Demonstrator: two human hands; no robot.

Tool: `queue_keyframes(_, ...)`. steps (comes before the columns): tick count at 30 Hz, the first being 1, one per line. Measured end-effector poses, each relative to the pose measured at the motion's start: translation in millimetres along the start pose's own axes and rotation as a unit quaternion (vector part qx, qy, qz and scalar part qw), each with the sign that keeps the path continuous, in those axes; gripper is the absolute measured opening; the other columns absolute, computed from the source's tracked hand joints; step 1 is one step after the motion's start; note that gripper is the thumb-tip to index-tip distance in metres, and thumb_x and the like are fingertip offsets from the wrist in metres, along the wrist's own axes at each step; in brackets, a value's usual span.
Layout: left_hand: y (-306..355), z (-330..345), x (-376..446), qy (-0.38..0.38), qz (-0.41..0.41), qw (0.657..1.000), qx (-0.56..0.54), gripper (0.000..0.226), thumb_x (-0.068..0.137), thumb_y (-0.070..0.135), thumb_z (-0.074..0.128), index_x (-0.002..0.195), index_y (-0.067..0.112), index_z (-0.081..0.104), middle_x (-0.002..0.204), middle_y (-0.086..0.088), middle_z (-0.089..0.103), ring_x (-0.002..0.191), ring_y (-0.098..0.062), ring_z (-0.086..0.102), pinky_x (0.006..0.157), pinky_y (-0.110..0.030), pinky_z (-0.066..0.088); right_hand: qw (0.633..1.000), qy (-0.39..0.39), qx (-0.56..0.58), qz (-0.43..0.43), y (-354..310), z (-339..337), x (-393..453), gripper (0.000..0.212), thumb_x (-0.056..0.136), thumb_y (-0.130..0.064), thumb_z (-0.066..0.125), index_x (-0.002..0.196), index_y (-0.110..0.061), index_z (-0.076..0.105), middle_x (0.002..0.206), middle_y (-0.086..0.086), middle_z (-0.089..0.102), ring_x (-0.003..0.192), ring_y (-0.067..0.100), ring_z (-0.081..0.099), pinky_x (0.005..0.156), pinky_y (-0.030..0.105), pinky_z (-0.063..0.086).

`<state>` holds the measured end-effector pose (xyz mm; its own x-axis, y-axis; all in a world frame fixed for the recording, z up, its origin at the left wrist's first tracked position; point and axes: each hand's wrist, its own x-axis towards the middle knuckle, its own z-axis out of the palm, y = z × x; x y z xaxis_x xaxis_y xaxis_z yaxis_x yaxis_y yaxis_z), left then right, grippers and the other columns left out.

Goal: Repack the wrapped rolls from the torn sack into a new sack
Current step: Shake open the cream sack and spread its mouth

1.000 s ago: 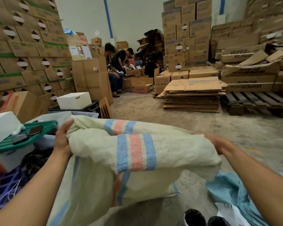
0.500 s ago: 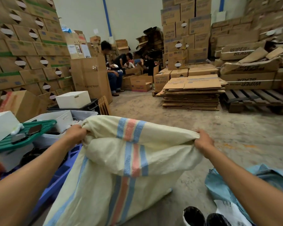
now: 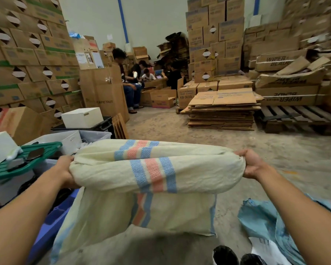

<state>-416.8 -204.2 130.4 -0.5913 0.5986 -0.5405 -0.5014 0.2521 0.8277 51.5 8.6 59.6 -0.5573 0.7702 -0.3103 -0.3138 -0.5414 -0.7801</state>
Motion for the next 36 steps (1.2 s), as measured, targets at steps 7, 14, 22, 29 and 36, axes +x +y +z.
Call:
queue_keyframes(7,-1,-24,-22,-0.116,0.111,0.986,0.051,0.035,0.070,0.014,0.042,0.081,-0.004,0.071,0.085,-0.021,0.069,0.075,-0.039,0.068,0.079,-0.047,0.044,0.996,-0.073,-0.020,-0.050,-17,-20,-5,0.074,0.022,-0.018,0.089,0.093,-0.003,0.079,0.102,0.020,0.073,0.084,0.035,0.072,0.077,0.045,0.058)
queue_keyframes(14,4,-44,-4,-0.299,0.150,0.940,-0.073,0.041,0.060,0.025,0.074,0.094,0.003,0.071,0.098,-0.016,0.071,0.092,-0.031,0.070,0.085,-0.049,0.056,0.925,-0.016,-0.379,-0.018,-26,-5,1,0.105,0.025,-0.045,0.099,0.114,-0.003,0.062,0.089,0.013,0.074,0.073,0.024,0.071,0.063,0.035,0.059)
queue_keyframes(22,-13,9,-18,-0.109,0.060,0.992,0.001,0.045,0.090,0.037,0.045,0.115,0.006,0.065,0.104,-0.023,0.071,0.104,-0.039,0.061,0.083,-0.050,0.048,0.718,0.097,-0.677,-0.131,7,7,28,0.004,0.081,-0.015,0.074,0.077,-0.015,0.072,0.080,0.006,0.072,0.078,0.024,0.069,0.070,0.035,0.057)
queue_keyframes(29,-10,-31,-9,-0.196,0.170,0.966,-0.007,0.045,0.093,0.033,0.049,0.063,0.012,0.073,0.068,-0.016,0.066,0.054,-0.018,0.066,0.059,-0.027,0.057,0.975,0.161,-0.154,-0.001,-4,5,9,0.024,0.092,-0.007,0.037,0.090,-0.004,0.061,0.079,0.016,0.063,0.073,0.030,0.060,0.057,0.037,0.057)
queue_keyframes(36,-7,-36,-21,-0.285,0.132,0.921,0.232,0.084,0.054,0.003,0.089,0.128,-0.002,0.050,0.115,-0.025,0.067,0.100,-0.038,0.068,0.078,-0.044,0.058,0.965,-0.046,-0.258,0.027,-26,12,-26,0.054,0.072,-0.046,0.079,0.108,-0.006,0.071,0.102,0.020,0.070,0.086,0.034,0.070,0.067,0.040,0.060)
